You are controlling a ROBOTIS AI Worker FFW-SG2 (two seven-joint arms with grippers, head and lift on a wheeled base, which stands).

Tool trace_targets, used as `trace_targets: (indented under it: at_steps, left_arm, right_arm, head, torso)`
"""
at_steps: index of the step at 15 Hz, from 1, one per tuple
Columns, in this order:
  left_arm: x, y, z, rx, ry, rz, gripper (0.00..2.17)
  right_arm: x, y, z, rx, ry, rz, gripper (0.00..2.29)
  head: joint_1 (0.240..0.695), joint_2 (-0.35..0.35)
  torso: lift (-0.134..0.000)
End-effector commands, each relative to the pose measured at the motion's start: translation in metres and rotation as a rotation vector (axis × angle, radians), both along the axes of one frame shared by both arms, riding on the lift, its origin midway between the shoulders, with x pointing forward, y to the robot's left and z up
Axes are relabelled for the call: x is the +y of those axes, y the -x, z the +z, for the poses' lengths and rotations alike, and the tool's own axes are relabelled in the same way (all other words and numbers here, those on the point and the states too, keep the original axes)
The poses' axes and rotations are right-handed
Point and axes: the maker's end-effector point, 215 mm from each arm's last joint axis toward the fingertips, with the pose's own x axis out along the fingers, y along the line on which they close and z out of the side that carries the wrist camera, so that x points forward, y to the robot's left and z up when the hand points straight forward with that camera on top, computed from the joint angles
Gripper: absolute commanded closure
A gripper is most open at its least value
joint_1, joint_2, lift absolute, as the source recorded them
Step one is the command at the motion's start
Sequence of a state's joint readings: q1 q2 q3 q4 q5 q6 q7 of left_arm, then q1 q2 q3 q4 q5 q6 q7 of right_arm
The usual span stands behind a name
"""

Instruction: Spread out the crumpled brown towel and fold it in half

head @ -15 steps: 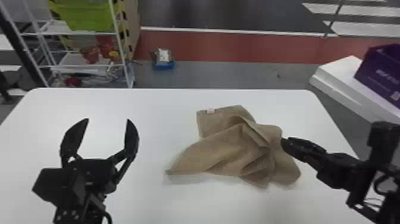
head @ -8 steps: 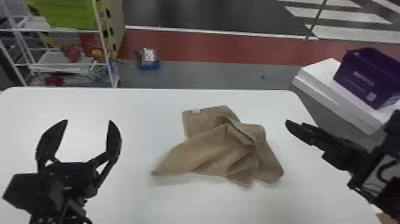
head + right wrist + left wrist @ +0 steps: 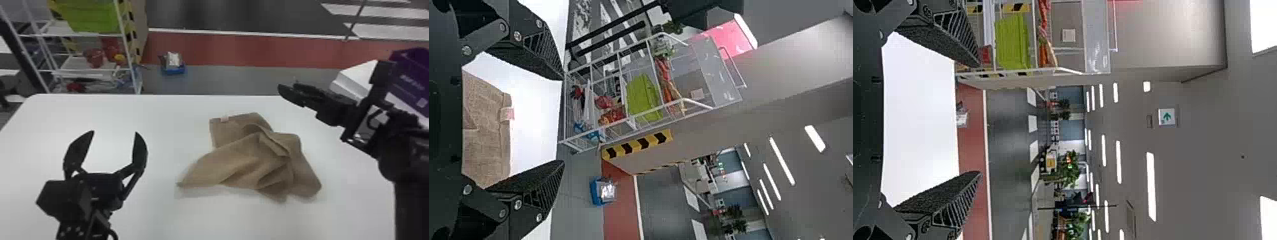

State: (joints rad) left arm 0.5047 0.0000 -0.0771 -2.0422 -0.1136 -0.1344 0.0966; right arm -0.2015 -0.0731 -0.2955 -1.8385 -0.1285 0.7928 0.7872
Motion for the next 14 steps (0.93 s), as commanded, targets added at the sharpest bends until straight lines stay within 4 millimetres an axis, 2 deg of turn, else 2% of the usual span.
trace_targets:
  at_steps: [1, 4, 8, 11, 14]
  left_arm:
    - [0.0, 0.0, -0.003, 0.007, 0.0, 0.002, 0.14]
    - [0.0, -0.001, -0.007, 0.016, -0.002, 0.0, 0.14]
    - [-0.005, -0.003, -0.013, 0.036, -0.006, -0.01, 0.14]
    - [-0.002, 0.0, -0.017, 0.045, -0.011, -0.007, 0.14]
    - [0.002, 0.001, -0.017, 0.045, -0.013, -0.001, 0.14]
  right_arm:
    - [0.025, -0.026, -0.006, -0.016, 0.084, 0.042, 0.46]
    - [0.065, -0.037, -0.038, 0.001, 0.302, 0.092, 0.46]
    - [0.118, -0.045, -0.077, 0.11, 0.455, 0.184, 0.47]
    - [0.14, -0.053, -0.104, 0.18, 0.612, 0.247, 0.47]
    - [0.144, -0.059, -0.13, 0.252, 0.74, 0.315, 0.47]
  head:
    - [0.689, -0.046]
    - [0.679, -0.006]
    - [0.695, 0.051]
    - [0.695, 0.08]
    - [0.695, 0.11]
  torso:
    - [-0.124]
    - [-0.124]
    - [-0.124]
    - [-0.124]
    - [-0.124]
